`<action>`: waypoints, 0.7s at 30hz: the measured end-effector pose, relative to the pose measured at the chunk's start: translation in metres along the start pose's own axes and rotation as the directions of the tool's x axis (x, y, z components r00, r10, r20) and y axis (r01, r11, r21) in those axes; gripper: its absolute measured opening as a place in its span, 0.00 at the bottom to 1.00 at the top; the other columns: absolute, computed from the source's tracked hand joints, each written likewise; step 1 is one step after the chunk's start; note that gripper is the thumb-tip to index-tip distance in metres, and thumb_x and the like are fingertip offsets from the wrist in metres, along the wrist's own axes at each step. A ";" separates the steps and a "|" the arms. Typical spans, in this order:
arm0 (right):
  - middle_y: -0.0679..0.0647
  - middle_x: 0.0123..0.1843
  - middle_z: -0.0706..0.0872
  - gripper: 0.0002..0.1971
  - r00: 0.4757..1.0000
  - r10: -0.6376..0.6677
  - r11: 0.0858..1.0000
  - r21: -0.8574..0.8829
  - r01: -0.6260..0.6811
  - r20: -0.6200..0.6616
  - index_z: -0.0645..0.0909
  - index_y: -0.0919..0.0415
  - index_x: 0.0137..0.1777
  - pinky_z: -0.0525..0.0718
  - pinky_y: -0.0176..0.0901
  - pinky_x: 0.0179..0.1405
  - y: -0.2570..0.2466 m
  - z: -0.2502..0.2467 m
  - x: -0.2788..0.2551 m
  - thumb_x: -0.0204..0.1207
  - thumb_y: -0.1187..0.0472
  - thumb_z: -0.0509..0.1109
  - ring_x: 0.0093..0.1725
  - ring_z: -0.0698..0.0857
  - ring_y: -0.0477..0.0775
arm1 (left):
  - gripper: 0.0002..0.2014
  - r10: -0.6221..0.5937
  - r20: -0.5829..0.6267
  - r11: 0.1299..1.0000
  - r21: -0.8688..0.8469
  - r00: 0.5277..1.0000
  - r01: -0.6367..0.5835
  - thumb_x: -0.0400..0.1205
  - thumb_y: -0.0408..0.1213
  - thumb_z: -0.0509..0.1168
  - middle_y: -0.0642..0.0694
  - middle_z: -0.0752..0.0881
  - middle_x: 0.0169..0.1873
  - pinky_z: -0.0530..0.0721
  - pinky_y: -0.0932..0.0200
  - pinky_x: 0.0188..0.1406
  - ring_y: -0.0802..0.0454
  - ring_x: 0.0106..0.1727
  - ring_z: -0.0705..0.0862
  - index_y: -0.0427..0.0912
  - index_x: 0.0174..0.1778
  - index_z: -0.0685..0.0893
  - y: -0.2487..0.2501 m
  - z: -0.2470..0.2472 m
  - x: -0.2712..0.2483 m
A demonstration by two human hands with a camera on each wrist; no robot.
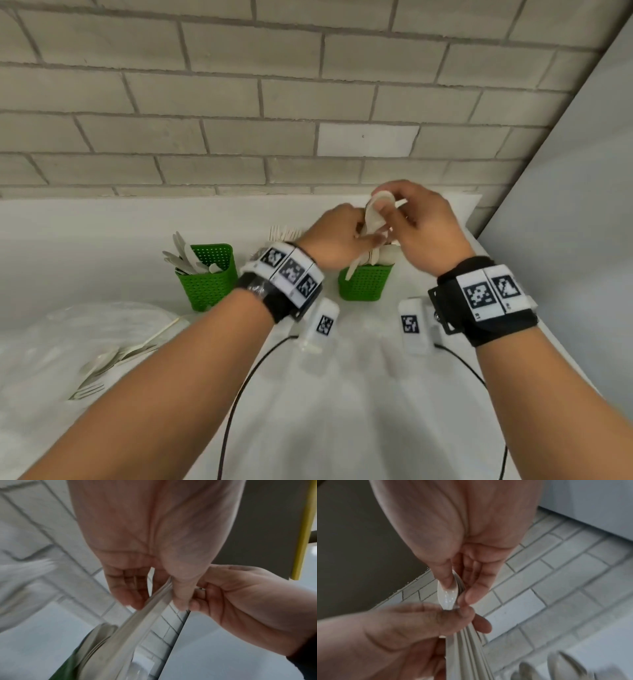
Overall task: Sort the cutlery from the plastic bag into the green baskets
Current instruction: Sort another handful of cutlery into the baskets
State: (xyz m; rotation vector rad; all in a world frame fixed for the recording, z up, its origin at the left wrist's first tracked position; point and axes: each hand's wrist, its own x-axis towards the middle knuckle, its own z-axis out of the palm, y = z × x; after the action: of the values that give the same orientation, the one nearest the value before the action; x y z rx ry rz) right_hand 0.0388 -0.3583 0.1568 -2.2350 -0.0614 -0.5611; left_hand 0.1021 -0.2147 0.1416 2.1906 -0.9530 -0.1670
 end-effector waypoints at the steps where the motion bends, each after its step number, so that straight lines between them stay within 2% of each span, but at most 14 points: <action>1: 0.51 0.46 0.88 0.06 1.000 -0.009 0.999 -0.032 0.008 -0.021 0.82 0.52 0.56 0.88 0.50 0.40 0.001 -0.006 0.006 0.84 0.56 0.64 0.38 0.88 0.51 | 0.09 0.028 -0.012 0.999 0.045 1.000 -0.027 0.82 0.46 0.69 0.49 0.86 0.36 0.80 0.58 0.38 0.52 0.40 0.84 0.43 0.44 0.84 0.006 -0.002 0.012; 3: 0.52 0.47 0.87 0.05 0.998 -0.008 0.998 -0.060 0.004 -0.060 0.80 0.52 0.56 0.88 0.48 0.43 0.005 -0.014 0.018 0.85 0.57 0.64 0.38 0.88 0.49 | 0.06 0.077 -0.035 0.992 0.100 0.996 -0.073 0.80 0.41 0.71 0.52 0.83 0.31 0.77 0.58 0.38 0.52 0.38 0.82 0.44 0.40 0.83 0.013 -0.003 0.032; 5: 0.54 0.49 0.87 0.06 0.994 -0.020 0.998 -0.063 0.014 -0.104 0.80 0.53 0.58 0.87 0.48 0.45 0.011 -0.017 0.026 0.85 0.57 0.64 0.40 0.88 0.52 | 0.06 0.088 -0.079 0.990 0.114 0.993 -0.079 0.78 0.39 0.72 0.54 0.80 0.28 0.75 0.60 0.38 0.53 0.36 0.80 0.47 0.37 0.81 0.017 -0.003 0.046; 8: 0.54 0.52 0.87 0.10 0.987 -0.062 0.997 -0.061 0.054 -0.148 0.81 0.53 0.62 0.86 0.45 0.44 0.021 -0.017 0.034 0.84 0.58 0.64 0.41 0.88 0.54 | 0.08 0.082 -0.118 0.997 0.019 0.990 -0.080 0.74 0.40 0.76 0.53 0.83 0.26 0.76 0.64 0.35 0.62 0.28 0.79 0.45 0.35 0.83 0.013 -0.003 0.060; 9: 0.53 0.53 0.86 0.11 0.984 -0.075 0.996 -0.064 0.065 -0.161 0.81 0.52 0.63 0.86 0.44 0.44 0.024 -0.017 0.036 0.84 0.59 0.63 0.41 0.88 0.53 | 0.09 0.071 -0.120 0.997 -0.027 0.990 -0.074 0.73 0.40 0.78 0.52 0.84 0.25 0.78 0.64 0.34 0.61 0.27 0.80 0.44 0.35 0.84 0.011 -0.003 0.063; 11: 0.52 0.52 0.86 0.12 0.981 -0.089 0.995 -0.063 0.079 -0.174 0.81 0.52 0.64 0.86 0.43 0.42 0.030 -0.017 0.039 0.84 0.60 0.62 0.41 0.88 0.54 | 0.11 0.045 -0.129 0.993 -0.100 0.991 -0.059 0.70 0.40 0.81 0.46 0.88 0.29 0.86 0.57 0.37 0.54 0.30 0.85 0.40 0.37 0.86 0.007 -0.001 0.066; 14: 0.51 0.50 0.86 0.11 0.976 -0.123 0.992 -0.056 0.115 -0.179 0.81 0.53 0.63 0.86 0.45 0.41 0.034 -0.018 0.044 0.84 0.59 0.62 0.39 0.88 0.55 | 0.15 0.040 -0.174 0.986 -0.151 0.984 -0.067 0.68 0.40 0.82 0.42 0.90 0.32 0.89 0.52 0.38 0.49 0.32 0.88 0.35 0.40 0.87 0.005 0.001 0.070; 17: 0.51 0.51 0.85 0.12 0.968 -0.167 0.986 -0.050 0.160 -0.186 0.81 0.54 0.64 0.86 0.45 0.41 0.036 -0.021 0.050 0.83 0.58 0.63 0.38 0.88 0.56 | 0.15 0.051 -0.215 0.976 -0.195 0.975 -0.094 0.67 0.38 0.83 0.39 0.89 0.31 0.88 0.56 0.32 0.45 0.30 0.88 0.33 0.40 0.87 0.006 0.000 0.076; 21: 0.52 0.51 0.86 0.11 0.978 -0.141 0.990 -0.048 0.135 -0.155 0.81 0.55 0.63 0.86 0.43 0.40 0.050 -0.014 0.049 0.84 0.59 0.63 0.38 0.88 0.54 | 0.15 0.009 -0.205 0.990 -0.135 0.979 -0.037 0.66 0.41 0.83 0.43 0.89 0.29 0.85 0.57 0.32 0.48 0.31 0.87 0.35 0.37 0.87 -0.005 0.012 0.080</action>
State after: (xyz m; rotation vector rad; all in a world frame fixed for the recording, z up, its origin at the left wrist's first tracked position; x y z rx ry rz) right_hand 0.0889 -0.4084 0.1496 -2.2255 -0.1263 -0.8200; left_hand 0.1577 -0.2735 0.1425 2.0239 -0.8265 0.0032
